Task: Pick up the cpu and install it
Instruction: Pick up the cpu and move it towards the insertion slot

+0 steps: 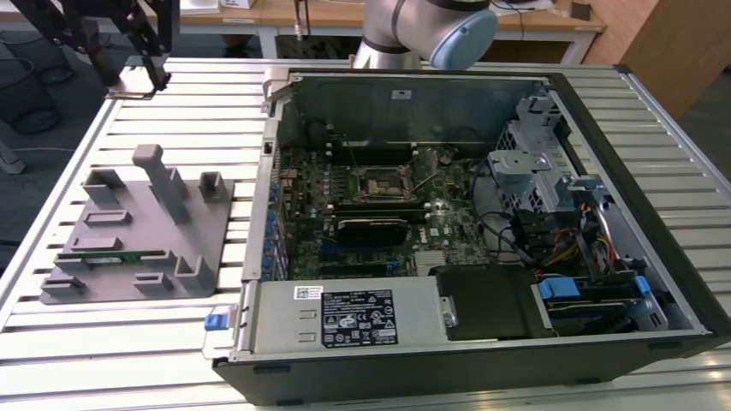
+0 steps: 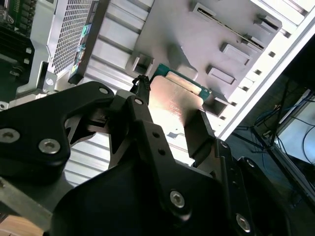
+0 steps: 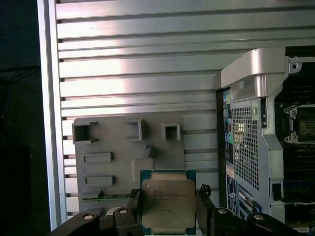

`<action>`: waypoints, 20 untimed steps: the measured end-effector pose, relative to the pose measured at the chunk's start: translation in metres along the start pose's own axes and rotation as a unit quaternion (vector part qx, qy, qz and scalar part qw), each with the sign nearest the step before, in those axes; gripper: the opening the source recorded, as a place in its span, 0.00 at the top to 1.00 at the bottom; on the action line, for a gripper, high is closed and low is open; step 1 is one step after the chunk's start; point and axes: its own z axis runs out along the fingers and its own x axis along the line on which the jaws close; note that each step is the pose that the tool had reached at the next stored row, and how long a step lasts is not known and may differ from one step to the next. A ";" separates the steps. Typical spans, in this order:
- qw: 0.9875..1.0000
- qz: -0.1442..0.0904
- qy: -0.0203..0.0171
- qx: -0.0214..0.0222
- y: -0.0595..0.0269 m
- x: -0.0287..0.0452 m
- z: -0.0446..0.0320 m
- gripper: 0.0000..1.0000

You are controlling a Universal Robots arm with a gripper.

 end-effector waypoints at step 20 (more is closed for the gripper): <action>1.000 0.000 0.000 0.000 0.0010 -0.0155 0.0001 0.47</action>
